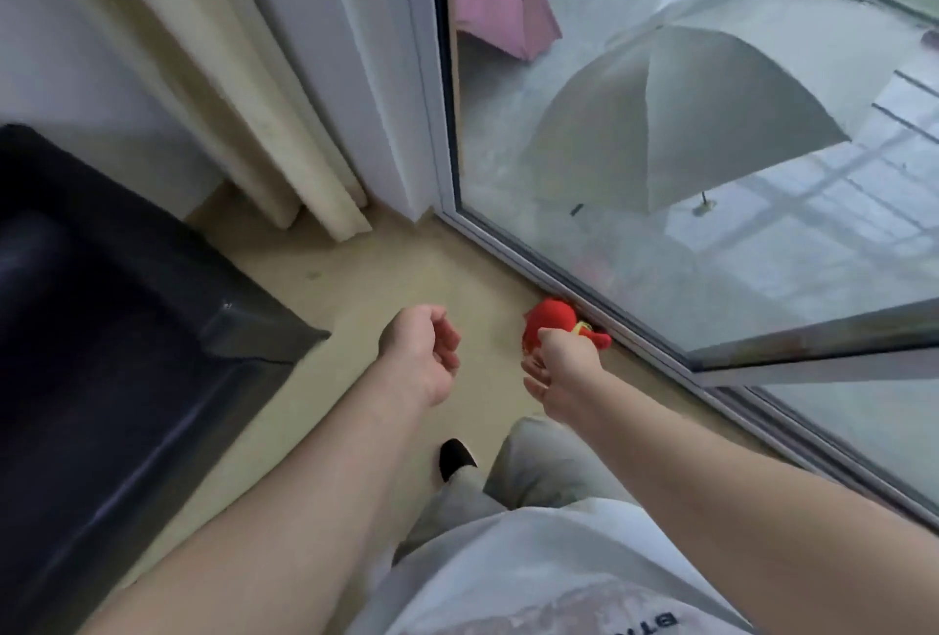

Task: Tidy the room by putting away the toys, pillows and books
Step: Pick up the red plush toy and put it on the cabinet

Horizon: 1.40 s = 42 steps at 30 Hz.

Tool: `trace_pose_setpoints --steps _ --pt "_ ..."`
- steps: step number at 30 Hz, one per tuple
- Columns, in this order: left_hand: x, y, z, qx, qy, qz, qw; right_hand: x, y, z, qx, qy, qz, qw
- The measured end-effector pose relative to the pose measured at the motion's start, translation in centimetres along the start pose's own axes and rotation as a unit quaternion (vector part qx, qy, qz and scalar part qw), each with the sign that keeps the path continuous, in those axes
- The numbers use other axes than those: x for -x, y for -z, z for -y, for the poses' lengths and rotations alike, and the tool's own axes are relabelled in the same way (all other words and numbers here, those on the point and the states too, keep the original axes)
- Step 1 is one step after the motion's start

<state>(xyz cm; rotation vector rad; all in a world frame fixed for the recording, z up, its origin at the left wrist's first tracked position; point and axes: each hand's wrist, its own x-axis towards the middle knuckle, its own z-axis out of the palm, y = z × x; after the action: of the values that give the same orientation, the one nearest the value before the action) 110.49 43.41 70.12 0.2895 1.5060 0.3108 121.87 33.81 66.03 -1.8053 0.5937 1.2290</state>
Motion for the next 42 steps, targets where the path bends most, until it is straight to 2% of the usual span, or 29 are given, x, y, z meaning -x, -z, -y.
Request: trace_pose_setpoints --steps 5,10,15,18,22,25,27,29,32,36,38,42 --pt "-3.0 -5.9 -5.1 -0.112 0.016 0.039 0.993 -2.4 -1.8 4.1 -0.119 -0.015 -0.048 0.992" --pt "-5.6 -12.7 -7.8 -0.258 0.017 0.076 0.963 -6.7 -3.1 7.3 -0.231 -0.039 -0.084 0.969" --pt "-8.0 -18.8 -9.3 -0.408 -0.036 0.108 0.906 -12.3 -4.6 9.6 -0.354 -0.08 -0.127 0.923" --pt "-8.4 -20.7 -10.6 -0.506 -0.065 0.107 0.854 -13.0 -6.0 10.0 -0.446 -0.147 -0.124 0.874" --pt "-9.0 -23.1 -10.8 -0.633 -0.077 0.152 0.755 -13.0 -6.3 11.7 -0.514 -0.143 -0.171 0.828" --pt "-11.5 -25.4 -9.0 -0.728 -0.091 0.213 0.645 -14.8 -5.3 11.6 -0.576 -0.13 -0.182 0.786" --pt "-13.9 -27.1 -7.1 -0.772 -0.106 0.242 0.578 -16.6 -4.2 10.8 -0.639 -0.141 -0.214 0.725" --pt "-17.0 -28.1 -5.0 -0.82 -0.134 0.268 0.488 -18.7 -4.1 8.5 -0.671 -0.158 -0.263 0.675" --pt "-21.6 -28.5 -2.9 -0.857 -0.165 0.3 0.385 -21.8 -5.9 4.6 -0.653 -0.191 -0.288 0.674" --pt "-30.1 -28.7 0.7 -0.895 -0.181 0.325 0.245 -29.9 -9.4 -0.6 -0.646 -0.215 -0.251 0.688" --pt "-34.5 -29.4 3.6 -0.907 -0.191 0.32 0.197 -34.5 -9.5 -2.2 -0.636 -0.196 -0.234 0.709" --pt "-44.5 -31.4 11.9 -0.906 -0.237 0.331 0.114 -45.6 -8.4 -6.0 -0.644 -0.168 -0.214 0.715"
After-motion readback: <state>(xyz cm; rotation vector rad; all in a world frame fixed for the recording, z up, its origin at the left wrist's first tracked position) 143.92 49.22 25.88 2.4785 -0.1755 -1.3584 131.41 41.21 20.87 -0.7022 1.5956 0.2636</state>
